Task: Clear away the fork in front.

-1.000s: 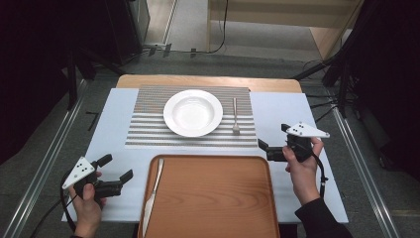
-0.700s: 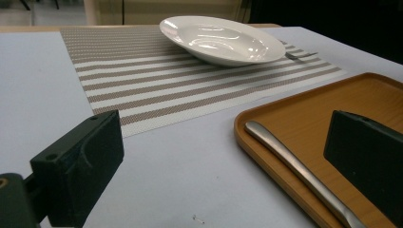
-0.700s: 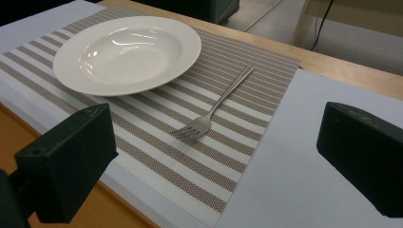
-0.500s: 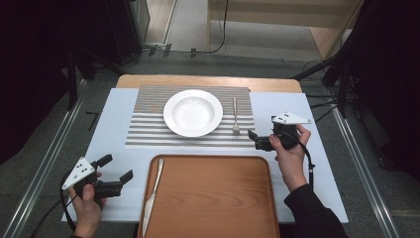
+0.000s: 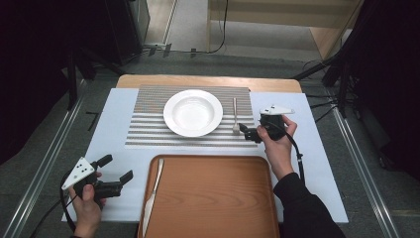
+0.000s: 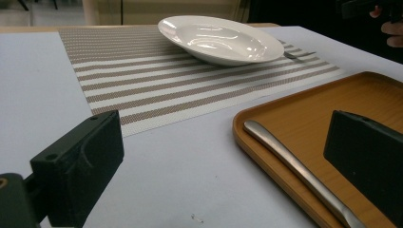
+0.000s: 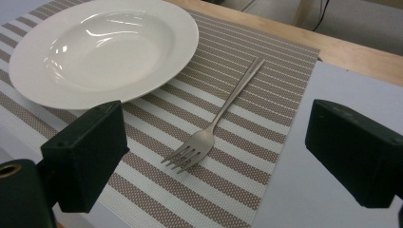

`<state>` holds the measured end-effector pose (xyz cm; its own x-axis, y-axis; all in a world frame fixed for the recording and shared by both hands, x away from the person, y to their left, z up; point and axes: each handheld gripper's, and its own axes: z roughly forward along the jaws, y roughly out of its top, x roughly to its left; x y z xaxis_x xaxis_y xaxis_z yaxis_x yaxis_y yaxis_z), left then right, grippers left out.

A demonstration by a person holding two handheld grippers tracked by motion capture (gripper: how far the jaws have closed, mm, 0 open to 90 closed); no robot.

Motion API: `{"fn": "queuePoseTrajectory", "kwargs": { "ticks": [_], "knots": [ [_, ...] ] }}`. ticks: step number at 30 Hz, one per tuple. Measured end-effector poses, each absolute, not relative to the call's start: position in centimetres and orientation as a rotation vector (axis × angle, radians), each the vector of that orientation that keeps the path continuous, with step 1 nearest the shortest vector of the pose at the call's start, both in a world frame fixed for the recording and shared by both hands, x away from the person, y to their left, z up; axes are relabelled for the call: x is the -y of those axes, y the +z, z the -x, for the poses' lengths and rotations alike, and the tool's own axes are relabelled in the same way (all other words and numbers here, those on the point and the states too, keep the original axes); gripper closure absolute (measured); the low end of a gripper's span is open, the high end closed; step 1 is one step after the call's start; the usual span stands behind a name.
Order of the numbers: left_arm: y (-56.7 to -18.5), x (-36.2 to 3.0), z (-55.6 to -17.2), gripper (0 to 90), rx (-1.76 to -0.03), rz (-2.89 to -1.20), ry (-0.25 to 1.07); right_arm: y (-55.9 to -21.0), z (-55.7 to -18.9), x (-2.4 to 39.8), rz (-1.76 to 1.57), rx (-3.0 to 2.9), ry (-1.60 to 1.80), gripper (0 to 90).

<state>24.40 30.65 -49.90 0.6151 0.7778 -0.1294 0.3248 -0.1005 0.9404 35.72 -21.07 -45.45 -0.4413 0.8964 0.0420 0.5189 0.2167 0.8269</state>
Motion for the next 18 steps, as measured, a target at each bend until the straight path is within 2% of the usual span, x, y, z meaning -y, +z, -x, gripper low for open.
{"fn": "queuePoseTrajectory", "kwargs": {
  "ticks": [6, 8, 18],
  "knots": [
    [-49.9, -30.7, -24.4, 0.0, -0.917, -1.683, 0.488, -45.8, -37.4, 20.7, -1.372, -2.05, 1.114, 5.5],
    [-49.9, -30.7, -24.4, 0.0, -0.916, -1.681, 0.487, -45.9, -38.1, 20.7, -1.391, -2.072, 1.109, 1.5],
    [-49.9, -30.8, -24.4, 0.0, -0.913, -1.677, 0.479, -47.0, -40.6, 20.6, -1.497, -2.07, 1.058, 1.5]
  ]
}}
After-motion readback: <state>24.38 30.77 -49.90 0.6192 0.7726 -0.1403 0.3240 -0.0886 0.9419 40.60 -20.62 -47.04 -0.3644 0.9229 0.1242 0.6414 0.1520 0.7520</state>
